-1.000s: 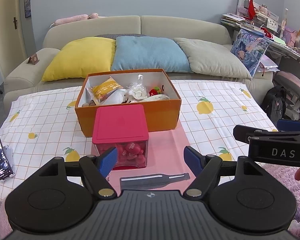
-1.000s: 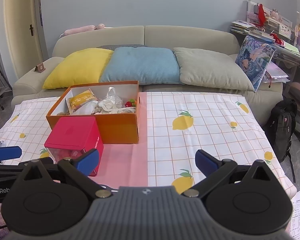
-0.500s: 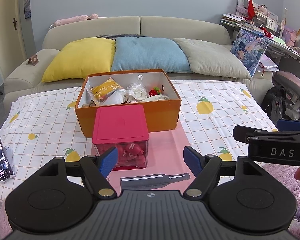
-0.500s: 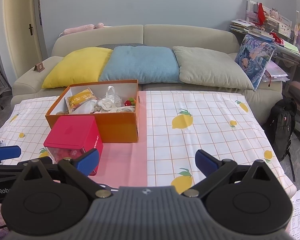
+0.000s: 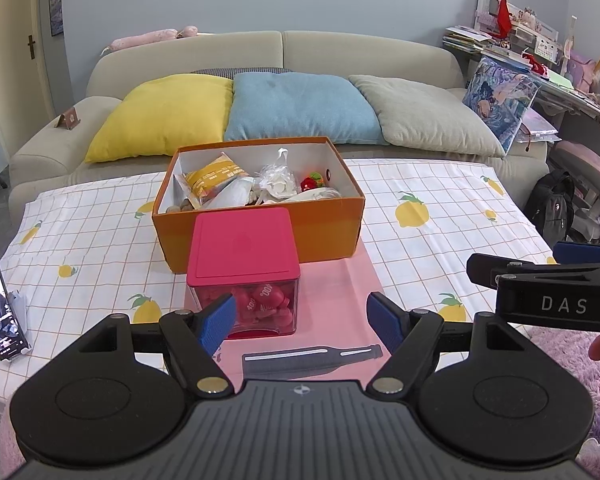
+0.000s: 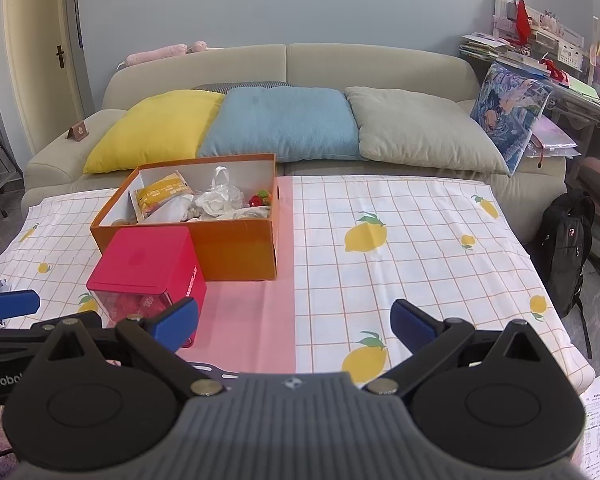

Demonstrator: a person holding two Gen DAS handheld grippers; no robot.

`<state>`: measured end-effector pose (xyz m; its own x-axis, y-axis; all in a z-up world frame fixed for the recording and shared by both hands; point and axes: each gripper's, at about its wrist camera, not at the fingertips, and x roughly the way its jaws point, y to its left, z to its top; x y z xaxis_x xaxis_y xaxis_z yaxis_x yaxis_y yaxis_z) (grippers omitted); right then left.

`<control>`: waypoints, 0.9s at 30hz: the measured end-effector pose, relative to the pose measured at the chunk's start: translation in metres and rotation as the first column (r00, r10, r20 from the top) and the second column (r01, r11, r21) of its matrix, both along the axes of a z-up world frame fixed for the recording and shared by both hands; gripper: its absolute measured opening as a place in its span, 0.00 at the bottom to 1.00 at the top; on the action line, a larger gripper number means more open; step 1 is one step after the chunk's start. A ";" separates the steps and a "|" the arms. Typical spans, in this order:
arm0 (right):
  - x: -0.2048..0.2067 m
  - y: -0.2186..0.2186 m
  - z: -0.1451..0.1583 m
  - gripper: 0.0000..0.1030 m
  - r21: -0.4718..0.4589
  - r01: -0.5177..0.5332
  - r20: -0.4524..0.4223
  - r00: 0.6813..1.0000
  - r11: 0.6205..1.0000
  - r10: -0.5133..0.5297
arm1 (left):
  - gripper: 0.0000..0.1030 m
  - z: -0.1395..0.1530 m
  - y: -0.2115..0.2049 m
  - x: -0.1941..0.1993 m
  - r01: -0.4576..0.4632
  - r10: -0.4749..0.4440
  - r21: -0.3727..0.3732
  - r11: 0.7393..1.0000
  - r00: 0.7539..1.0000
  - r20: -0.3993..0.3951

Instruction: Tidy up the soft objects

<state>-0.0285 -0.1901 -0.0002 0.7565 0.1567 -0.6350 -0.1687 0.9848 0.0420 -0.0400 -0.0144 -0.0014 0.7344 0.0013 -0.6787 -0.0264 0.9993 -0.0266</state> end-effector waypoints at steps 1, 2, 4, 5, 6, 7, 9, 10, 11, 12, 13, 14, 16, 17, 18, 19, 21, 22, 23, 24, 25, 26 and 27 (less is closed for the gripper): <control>0.000 0.000 0.000 0.97 0.000 0.000 -0.001 1.000 1.000 0.000 | 0.85 -0.001 0.000 0.000 0.000 0.000 0.002 1.000 1.000 -0.001; 0.000 0.000 0.000 0.97 -0.001 -0.001 -0.002 1.000 1.000 0.001 | 0.85 -0.001 0.000 0.000 0.000 0.000 0.003 1.000 1.000 -0.002; 0.000 0.000 0.000 0.97 -0.001 -0.001 -0.002 1.000 1.000 0.001 | 0.85 -0.001 0.000 -0.001 0.000 0.000 0.005 1.000 1.000 -0.002; 0.000 0.000 0.000 0.97 -0.001 -0.001 -0.002 1.000 1.000 0.001 | 0.85 -0.001 0.000 -0.001 0.000 0.000 0.004 1.000 1.000 -0.001; 0.000 0.001 0.000 0.97 0.000 0.000 -0.002 1.000 1.000 0.000 | 0.85 -0.001 0.000 -0.001 0.000 0.000 0.004 1.000 1.000 -0.001; 0.000 0.000 0.000 0.97 0.000 0.000 -0.002 1.000 1.000 0.000 | 0.85 -0.001 0.000 -0.001 -0.001 0.001 0.004 1.000 1.000 -0.002; 0.000 0.001 0.000 0.97 0.000 0.000 -0.003 1.000 1.000 0.000 | 0.85 -0.001 0.000 -0.001 0.000 0.000 0.003 1.000 1.000 -0.002; 0.000 0.001 -0.001 0.97 0.000 0.001 -0.004 1.000 1.000 -0.001 | 0.85 -0.001 0.000 -0.001 -0.001 0.001 0.004 1.000 1.000 -0.002; 0.000 0.001 -0.001 0.97 0.000 0.000 -0.004 1.000 1.000 0.000 | 0.85 -0.001 0.000 -0.001 0.000 0.000 0.004 1.000 1.000 -0.002; 0.000 0.001 -0.001 0.97 0.000 0.000 -0.004 1.000 1.000 0.000 | 0.85 -0.001 0.000 0.000 0.000 0.000 0.003 1.000 1.000 -0.002; 0.000 0.001 -0.001 0.97 0.000 -0.001 -0.004 1.000 1.000 0.001 | 0.85 -0.001 0.000 -0.001 0.000 0.000 0.004 1.000 1.000 -0.003; 0.000 0.001 -0.001 0.97 0.000 -0.001 -0.004 1.000 1.000 0.001 | 0.85 -0.002 0.000 -0.001 0.001 -0.001 0.004 1.000 1.000 -0.004; 0.000 0.001 -0.001 0.97 0.000 -0.001 -0.004 1.000 1.000 0.001 | 0.85 -0.003 0.000 -0.001 0.001 -0.001 0.005 1.000 1.000 -0.005; 0.000 0.001 -0.001 0.97 0.000 0.000 -0.005 1.000 1.000 0.000 | 0.85 -0.003 0.000 -0.001 0.001 -0.001 0.005 1.000 1.000 -0.005; 0.000 0.001 -0.001 0.97 0.000 -0.001 -0.005 1.000 1.000 0.001 | 0.85 -0.003 0.000 -0.002 0.000 0.000 0.005 1.000 1.000 -0.005; 0.000 0.001 -0.001 0.97 -0.001 -0.001 -0.005 1.000 1.000 0.001 | 0.85 -0.003 0.000 -0.001 0.001 -0.001 0.005 1.000 1.000 -0.005; 0.000 0.001 -0.001 0.97 0.000 -0.001 -0.005 1.000 1.000 0.001 | 0.85 -0.003 0.000 -0.001 0.001 -0.001 0.005 1.000 1.000 -0.005; 0.000 0.001 -0.001 0.97 0.000 -0.001 -0.006 1.000 1.000 0.001 | 0.85 -0.003 0.000 -0.001 0.002 -0.002 0.005 1.000 1.000 -0.005; 0.000 0.001 -0.001 0.97 0.000 -0.001 -0.006 1.000 1.000 0.001 | 0.85 -0.003 0.000 -0.001 0.001 -0.001 0.006 1.000 1.000 -0.005; 0.000 0.001 -0.002 0.97 0.000 -0.001 -0.008 1.000 1.000 0.001 | 0.85 -0.003 0.000 -0.001 0.002 -0.002 0.006 1.000 1.000 -0.005; 0.000 0.001 -0.003 0.97 0.000 -0.002 -0.009 1.000 1.000 0.002 | 0.85 -0.003 0.000 -0.001 0.001 -0.001 0.005 1.000 1.000 -0.005; 0.000 0.001 -0.004 0.97 0.001 -0.002 -0.010 1.000 1.000 0.002 | 0.85 -0.003 0.000 -0.002 0.000 0.000 0.005 1.000 1.000 -0.005; 0.000 0.001 -0.005 0.97 0.001 -0.002 -0.012 1.000 1.000 0.002 | 0.85 -0.003 0.000 -0.002 0.000 0.000 0.005 1.000 1.000 -0.005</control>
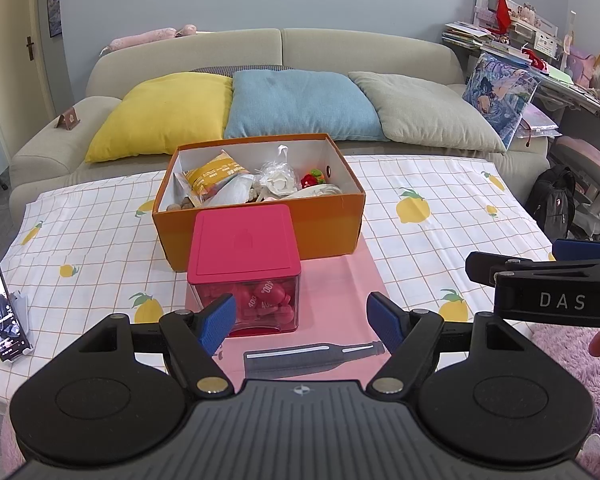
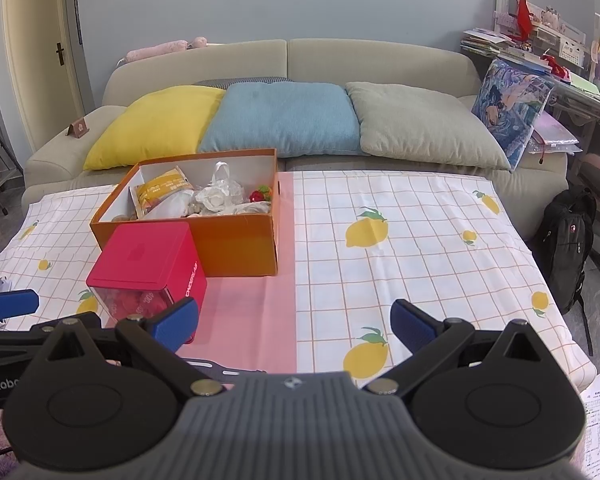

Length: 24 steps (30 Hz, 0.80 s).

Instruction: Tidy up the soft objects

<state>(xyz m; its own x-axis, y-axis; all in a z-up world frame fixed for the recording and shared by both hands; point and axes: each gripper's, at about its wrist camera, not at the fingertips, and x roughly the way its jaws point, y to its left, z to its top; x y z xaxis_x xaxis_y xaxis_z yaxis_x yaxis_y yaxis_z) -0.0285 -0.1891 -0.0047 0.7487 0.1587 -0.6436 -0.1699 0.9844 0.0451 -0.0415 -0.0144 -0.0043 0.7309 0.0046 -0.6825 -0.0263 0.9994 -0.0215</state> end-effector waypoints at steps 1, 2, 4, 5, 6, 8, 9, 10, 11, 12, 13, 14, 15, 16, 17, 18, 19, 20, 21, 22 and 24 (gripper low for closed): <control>0.000 0.000 -0.001 0.97 0.000 0.000 -0.001 1.000 1.000 0.000 | 0.85 0.000 0.000 0.000 0.000 0.000 0.000 1.000 1.000 0.000; 0.000 -0.001 -0.001 0.97 0.001 -0.001 -0.003 1.000 1.000 0.001 | 0.85 0.000 0.000 0.000 0.000 0.000 0.000 1.000 1.000 0.000; 0.001 -0.001 -0.001 0.97 0.001 -0.001 -0.006 1.000 1.000 0.001 | 0.85 0.000 0.000 0.000 0.000 0.000 0.000 1.000 1.000 0.000; 0.001 -0.002 -0.001 0.97 0.002 -0.001 -0.007 1.000 1.000 0.001 | 0.85 0.000 0.000 0.000 0.000 0.000 0.000 1.000 1.000 0.000; 0.001 -0.002 -0.001 0.97 0.003 -0.002 -0.009 1.000 1.000 0.002 | 0.85 0.000 0.000 0.000 0.000 0.000 0.000 1.000 1.000 0.000; 0.002 -0.002 -0.001 0.97 0.002 -0.002 -0.013 1.000 1.000 0.002 | 0.85 0.000 0.000 0.000 0.000 0.000 0.001 1.000 1.000 -0.001; 0.002 -0.002 -0.001 0.97 0.003 -0.002 -0.014 1.000 1.000 0.002 | 0.85 0.000 -0.001 0.000 -0.002 0.002 0.002 1.000 1.000 -0.002; 0.002 -0.002 -0.001 0.97 0.003 -0.002 -0.015 1.000 1.000 0.002 | 0.85 0.000 -0.001 0.000 -0.003 0.003 0.001 1.000 1.000 -0.002; 0.002 -0.002 -0.001 0.97 0.002 -0.002 -0.014 1.000 1.000 0.002 | 0.85 0.000 0.000 0.000 -0.004 0.004 0.001 1.000 1.000 -0.003; 0.002 -0.002 -0.001 0.97 0.003 -0.002 -0.015 1.000 1.000 0.002 | 0.85 -0.001 0.000 0.000 -0.006 0.006 0.003 1.000 1.000 -0.004; 0.001 -0.002 -0.001 0.97 0.003 -0.002 -0.015 1.000 1.000 0.002 | 0.85 -0.002 0.000 0.000 -0.005 0.005 0.004 1.000 1.000 -0.005; 0.002 -0.002 -0.001 0.97 0.003 -0.002 -0.015 1.000 1.000 0.002 | 0.85 -0.002 0.000 0.000 -0.005 0.005 0.006 1.000 1.000 -0.005; 0.002 -0.002 -0.001 0.97 0.003 -0.002 -0.015 1.000 1.000 0.002 | 0.85 -0.002 0.000 0.000 -0.005 0.005 0.006 1.000 1.000 -0.005; 0.002 -0.002 -0.001 0.97 0.002 -0.003 -0.015 1.000 1.000 0.003 | 0.85 -0.001 0.000 0.000 -0.005 0.005 0.006 1.000 1.000 -0.005; 0.002 -0.002 -0.001 0.97 0.002 -0.003 -0.015 1.000 1.000 0.003 | 0.85 -0.001 0.000 0.000 -0.005 0.005 0.006 1.000 1.000 -0.005; 0.002 -0.002 -0.001 0.97 0.003 -0.003 -0.015 1.000 1.000 0.003 | 0.85 -0.001 0.000 0.000 -0.005 0.005 0.006 1.000 1.000 -0.004; 0.002 -0.002 -0.001 0.97 0.003 -0.003 -0.015 1.000 1.000 0.003 | 0.85 -0.001 0.000 0.000 -0.006 0.006 0.005 1.000 1.000 -0.004; 0.002 -0.002 -0.001 0.97 0.002 -0.003 -0.016 1.000 1.000 0.003 | 0.85 -0.001 0.000 0.000 -0.006 0.006 0.005 1.000 1.000 -0.005; 0.003 -0.002 0.000 0.97 0.003 -0.003 -0.017 1.000 1.000 0.004 | 0.85 -0.001 0.000 0.000 -0.006 0.006 0.005 1.000 1.000 -0.005; 0.002 -0.002 -0.001 0.97 0.003 -0.004 -0.017 1.000 1.000 0.004 | 0.85 -0.001 0.000 0.000 -0.006 0.006 0.004 1.000 1.000 -0.004; 0.003 -0.002 0.000 0.97 0.002 -0.003 -0.017 1.000 1.000 0.003 | 0.85 -0.001 0.001 0.000 -0.005 0.005 0.003 1.000 1.000 -0.002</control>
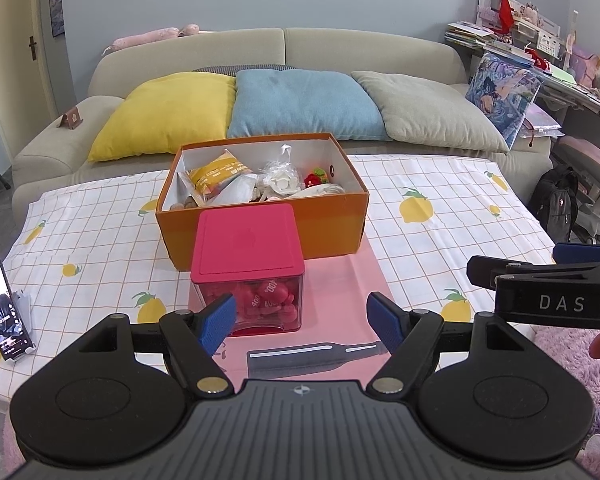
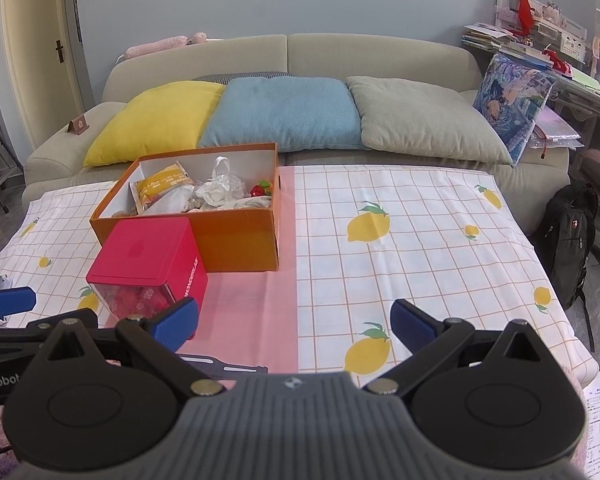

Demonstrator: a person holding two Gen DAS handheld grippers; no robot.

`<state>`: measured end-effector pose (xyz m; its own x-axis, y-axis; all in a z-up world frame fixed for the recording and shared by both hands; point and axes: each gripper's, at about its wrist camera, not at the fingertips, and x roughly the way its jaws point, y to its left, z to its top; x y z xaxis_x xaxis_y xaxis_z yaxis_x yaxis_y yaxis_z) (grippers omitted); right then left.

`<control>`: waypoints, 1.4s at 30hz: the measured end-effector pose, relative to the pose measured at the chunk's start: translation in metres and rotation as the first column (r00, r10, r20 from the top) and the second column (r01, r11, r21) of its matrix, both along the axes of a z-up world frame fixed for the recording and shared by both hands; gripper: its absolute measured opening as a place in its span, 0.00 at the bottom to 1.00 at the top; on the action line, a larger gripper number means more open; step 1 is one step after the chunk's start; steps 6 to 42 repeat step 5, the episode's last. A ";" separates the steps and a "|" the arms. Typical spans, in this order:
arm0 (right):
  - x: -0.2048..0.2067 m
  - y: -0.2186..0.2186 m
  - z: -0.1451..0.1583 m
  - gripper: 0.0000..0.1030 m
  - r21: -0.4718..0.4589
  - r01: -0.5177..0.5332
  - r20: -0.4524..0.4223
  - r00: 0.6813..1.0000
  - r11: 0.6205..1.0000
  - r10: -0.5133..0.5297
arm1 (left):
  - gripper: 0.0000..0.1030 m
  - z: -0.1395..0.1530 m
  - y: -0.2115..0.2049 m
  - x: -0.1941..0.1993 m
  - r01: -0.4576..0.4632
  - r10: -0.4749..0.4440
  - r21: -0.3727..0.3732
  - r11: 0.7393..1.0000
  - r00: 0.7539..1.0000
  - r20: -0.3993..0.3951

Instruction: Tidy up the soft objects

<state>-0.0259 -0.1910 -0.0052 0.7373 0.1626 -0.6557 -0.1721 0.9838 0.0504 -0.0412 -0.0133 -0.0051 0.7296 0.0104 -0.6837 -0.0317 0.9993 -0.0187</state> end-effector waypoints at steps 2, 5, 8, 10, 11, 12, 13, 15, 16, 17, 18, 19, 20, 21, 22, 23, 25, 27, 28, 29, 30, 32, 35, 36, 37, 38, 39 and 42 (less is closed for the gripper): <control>0.000 0.000 0.000 0.97 0.000 0.000 -0.001 1.000 1.000 0.000 | 0.85 0.000 0.001 0.000 0.000 0.000 -0.002 1.000 1.000 0.002; 0.000 0.000 -0.001 0.97 -0.001 -0.002 -0.002 1.000 1.000 0.002 | 0.86 0.001 0.002 0.000 -0.002 0.002 -0.002 1.000 1.000 0.000; 0.000 0.000 -0.001 0.97 -0.001 -0.002 -0.002 1.000 1.000 0.002 | 0.86 0.001 0.002 0.000 -0.002 0.002 -0.002 1.000 1.000 0.000; 0.000 0.000 -0.001 0.97 -0.001 -0.002 -0.002 1.000 1.000 0.002 | 0.86 0.001 0.002 0.000 -0.002 0.002 -0.002 1.000 1.000 0.000; 0.000 0.000 -0.001 0.97 -0.001 -0.002 -0.002 1.000 1.000 0.002 | 0.86 0.001 0.002 0.000 -0.002 0.002 -0.002 1.000 1.000 0.000; 0.000 0.000 -0.001 0.97 -0.001 -0.002 -0.002 1.000 1.000 0.002 | 0.86 0.001 0.002 0.000 -0.002 0.002 -0.002 1.000 1.000 0.000; 0.000 0.000 -0.001 0.97 -0.001 -0.002 -0.002 1.000 1.000 0.002 | 0.86 0.001 0.002 0.000 -0.002 0.002 -0.002 1.000 1.000 0.000; 0.000 0.000 -0.001 0.97 -0.001 -0.002 -0.002 1.000 1.000 0.002 | 0.86 0.001 0.002 0.000 -0.002 0.002 -0.002 1.000 1.000 0.000; 0.000 0.000 -0.001 0.97 -0.001 -0.002 -0.002 1.000 1.000 0.002 | 0.86 0.001 0.002 0.000 -0.002 0.002 -0.002 1.000 1.000 0.000; 0.000 0.000 -0.001 0.97 -0.001 -0.002 -0.002 1.000 1.000 0.002 | 0.86 0.001 0.002 0.000 -0.002 0.002 -0.002 1.000 1.000 0.000; 0.000 0.000 -0.001 0.97 -0.001 -0.002 -0.002 1.000 1.000 0.002 | 0.86 0.001 0.002 0.000 -0.002 0.002 -0.002 1.000 1.000 0.000; 0.000 0.000 -0.001 0.97 -0.001 -0.002 -0.002 1.000 1.000 0.002 | 0.86 0.001 0.002 0.000 -0.002 0.002 -0.002 1.000 1.000 0.000; 0.000 0.000 -0.001 0.97 -0.001 -0.002 -0.002 1.000 1.000 0.002 | 0.86 0.001 0.002 0.000 -0.002 0.002 -0.002 1.000 1.000 0.000; 0.000 0.000 -0.001 0.97 -0.001 -0.002 -0.002 1.000 1.000 0.002 | 0.86 0.001 0.002 0.000 -0.002 0.002 -0.002 1.000 1.000 0.000; 0.000 0.000 -0.001 0.97 -0.001 -0.002 -0.002 1.000 1.000 0.002 | 0.86 0.001 0.002 0.000 -0.002 0.002 -0.002 1.000 1.000 0.000; 0.000 0.000 -0.001 0.97 -0.001 -0.002 -0.002 1.000 1.000 0.002 | 0.86 0.001 0.002 0.000 -0.002 0.002 -0.002 1.000 1.000 0.000; 0.000 0.000 -0.001 0.97 -0.001 -0.002 -0.002 1.000 1.000 0.002 | 0.86 0.001 0.002 0.000 -0.002 0.002 -0.002 1.000 1.000 0.000; 0.000 0.000 -0.001 0.97 -0.001 -0.002 -0.002 1.000 1.000 0.002 | 0.86 0.001 0.002 0.000 -0.002 0.002 -0.002 1.000 1.000 0.000; 0.000 0.000 -0.001 0.97 -0.001 -0.002 -0.002 1.000 1.000 0.002 | 0.86 0.001 0.002 0.000 -0.002 0.002 -0.002 1.000 1.000 0.000; 0.000 0.000 -0.001 0.97 -0.001 -0.002 -0.002 1.000 1.000 0.002 | 0.86 0.001 0.002 0.000 -0.002 0.002 -0.002 1.000 1.000 0.000; 0.000 0.000 -0.001 0.97 -0.001 -0.002 -0.002 1.000 1.000 0.002 | 0.86 0.001 0.002 0.000 -0.002 0.002 -0.002 1.000 1.000 0.000; 0.000 0.000 -0.001 0.97 -0.001 -0.002 -0.002 1.000 1.000 0.002 | 0.86 0.001 0.002 0.000 -0.002 0.002 -0.002 1.000 1.000 0.000; 0.000 0.000 -0.001 0.97 -0.001 -0.002 -0.002 1.000 1.000 0.002 | 0.86 0.001 0.002 0.000 -0.002 0.002 -0.002 1.000 1.000 0.000; 0.000 0.000 -0.001 0.97 -0.001 -0.002 -0.002 1.000 1.000 0.002 | 0.86 0.001 0.002 0.000 -0.002 0.002 -0.002 1.000 1.000 0.000; 0.000 0.000 -0.001 0.97 -0.001 -0.002 -0.002 1.000 1.000 0.002 | 0.86 0.001 0.002 0.000 -0.002 0.002 -0.002 1.000 1.000 0.000; 0.000 0.000 -0.001 0.97 -0.001 -0.002 -0.002 1.000 1.000 0.002 | 0.86 0.001 0.002 0.000 -0.002 0.002 -0.002 1.000 1.000 0.000; 0.000 0.000 -0.001 0.97 -0.001 -0.002 -0.002 1.000 1.000 0.002 | 0.86 0.001 0.002 0.000 -0.002 0.002 -0.002 1.000 1.000 0.000; 0.000 0.000 -0.001 0.97 -0.001 -0.002 -0.002 1.000 1.000 0.002 | 0.86 0.001 0.002 0.000 -0.002 0.002 -0.002 1.000 1.000 0.000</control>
